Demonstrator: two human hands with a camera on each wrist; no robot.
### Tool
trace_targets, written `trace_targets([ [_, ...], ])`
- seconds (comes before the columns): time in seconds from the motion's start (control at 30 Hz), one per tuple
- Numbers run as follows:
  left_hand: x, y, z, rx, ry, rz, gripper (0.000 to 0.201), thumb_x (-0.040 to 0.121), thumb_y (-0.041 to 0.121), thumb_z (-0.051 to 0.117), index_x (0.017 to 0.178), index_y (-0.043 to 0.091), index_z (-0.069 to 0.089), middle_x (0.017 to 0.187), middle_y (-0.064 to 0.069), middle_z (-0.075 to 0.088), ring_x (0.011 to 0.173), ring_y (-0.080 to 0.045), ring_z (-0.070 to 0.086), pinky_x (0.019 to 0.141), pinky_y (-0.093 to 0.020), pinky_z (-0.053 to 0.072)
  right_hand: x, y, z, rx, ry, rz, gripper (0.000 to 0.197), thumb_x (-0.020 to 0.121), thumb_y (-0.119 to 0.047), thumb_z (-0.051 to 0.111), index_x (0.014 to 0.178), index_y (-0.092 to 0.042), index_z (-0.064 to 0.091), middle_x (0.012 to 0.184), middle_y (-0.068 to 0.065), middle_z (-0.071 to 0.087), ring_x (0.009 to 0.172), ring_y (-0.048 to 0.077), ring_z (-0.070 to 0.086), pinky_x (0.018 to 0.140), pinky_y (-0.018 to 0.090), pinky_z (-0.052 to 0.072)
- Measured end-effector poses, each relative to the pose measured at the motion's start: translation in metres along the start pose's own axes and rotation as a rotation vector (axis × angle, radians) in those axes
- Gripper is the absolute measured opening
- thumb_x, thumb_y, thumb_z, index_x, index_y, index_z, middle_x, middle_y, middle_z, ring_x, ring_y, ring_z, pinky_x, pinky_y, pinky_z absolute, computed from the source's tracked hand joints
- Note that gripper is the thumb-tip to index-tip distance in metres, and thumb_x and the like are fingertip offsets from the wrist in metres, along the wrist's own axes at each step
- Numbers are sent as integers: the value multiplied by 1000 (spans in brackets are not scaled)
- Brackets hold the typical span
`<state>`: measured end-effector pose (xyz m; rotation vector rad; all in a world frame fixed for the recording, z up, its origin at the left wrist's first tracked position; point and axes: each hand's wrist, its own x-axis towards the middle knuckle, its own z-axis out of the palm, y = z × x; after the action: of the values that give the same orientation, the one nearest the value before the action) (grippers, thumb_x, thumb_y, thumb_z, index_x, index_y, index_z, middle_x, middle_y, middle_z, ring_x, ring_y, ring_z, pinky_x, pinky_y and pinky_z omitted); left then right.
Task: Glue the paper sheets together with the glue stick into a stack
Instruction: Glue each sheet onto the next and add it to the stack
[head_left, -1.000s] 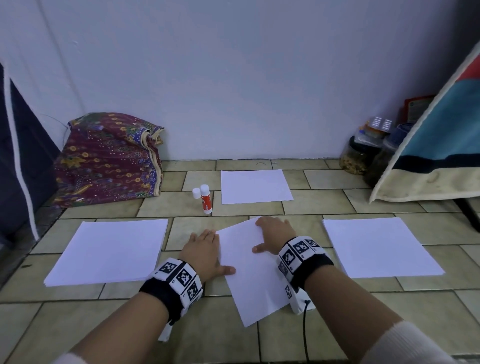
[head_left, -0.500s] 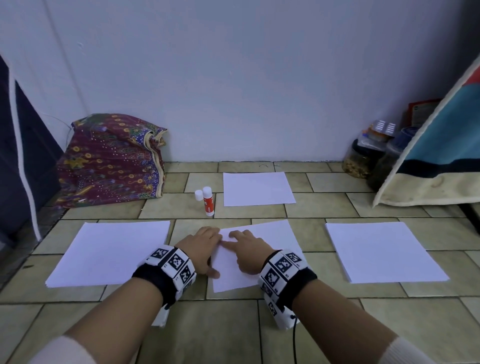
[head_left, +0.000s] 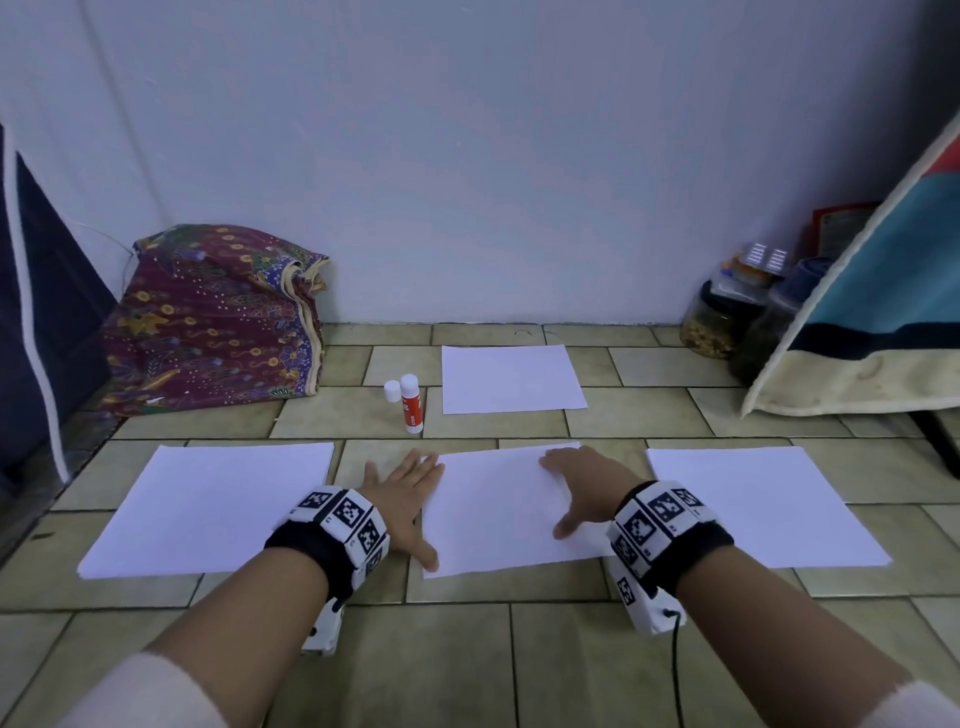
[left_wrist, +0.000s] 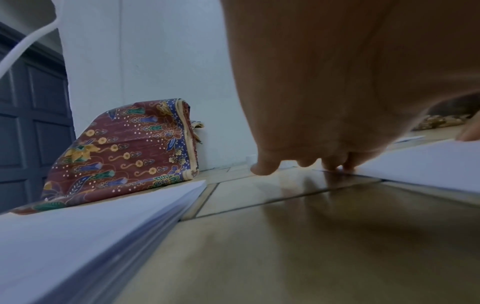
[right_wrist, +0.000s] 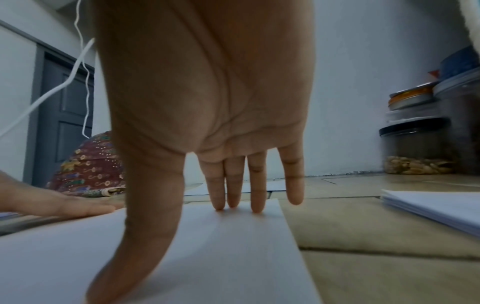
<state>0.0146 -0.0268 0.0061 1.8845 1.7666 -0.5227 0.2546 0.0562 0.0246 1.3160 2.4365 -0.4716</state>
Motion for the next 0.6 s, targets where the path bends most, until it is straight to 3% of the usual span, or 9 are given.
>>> trace_targets([
  [0.1,2,2,1,-2,-21,32,132,70,72,64,149,12,-23,155,-1,-32,142,-16,-29,112,-59,-14,-2,-1,4,-4,55,25,93,69,-41,82,144,-17,32,144,-1,36,133,18,34,107,37,35],
  [0.2,5,-3,2,-31,-57,88,170,18,104,36,147,13,-26,152,3,-36,141,-14,-31,110,-59,-15,-3,3,6,30,75,60,95,63,-48,84,140,-25,35,142,-1,34,132,18,33,107,39,34],
  [0.27,9,-8,2,-30,-51,111,175,4,105,20,148,15,-27,152,5,-36,141,-13,-31,111,-58,-14,-4,8,9,71,77,67,95,60,-52,83,139,-28,34,145,-1,30,134,18,31,108,42,31],
  [0.43,11,-16,0,0,-36,145,171,8,105,25,147,18,-28,153,8,-34,142,-11,-29,114,-55,-9,-11,14,13,135,15,38,104,60,-52,85,142,-30,26,151,-4,18,130,27,40,108,42,33],
  [0.5,9,-17,-3,16,-45,134,162,29,97,52,147,18,-28,153,8,-33,143,-11,-26,115,-53,-7,-15,16,12,126,-20,22,111,63,-48,84,148,-27,17,157,-4,8,138,27,30,113,44,28],
  [0.53,8,-17,-5,25,-45,124,153,47,84,68,147,19,-28,154,7,-32,143,-11,-25,116,-52,-6,-18,17,12,122,-29,21,114,65,-47,83,151,-23,11,159,-4,4,141,25,24,115,44,23],
  [0.6,6,-16,-4,38,-21,115,140,65,61,78,147,18,-27,155,6,-31,144,-15,-26,117,-51,-7,-21,18,12,143,-12,31,122,66,-46,83,152,-19,2,159,-3,7,142,23,22,116,44,20],
])
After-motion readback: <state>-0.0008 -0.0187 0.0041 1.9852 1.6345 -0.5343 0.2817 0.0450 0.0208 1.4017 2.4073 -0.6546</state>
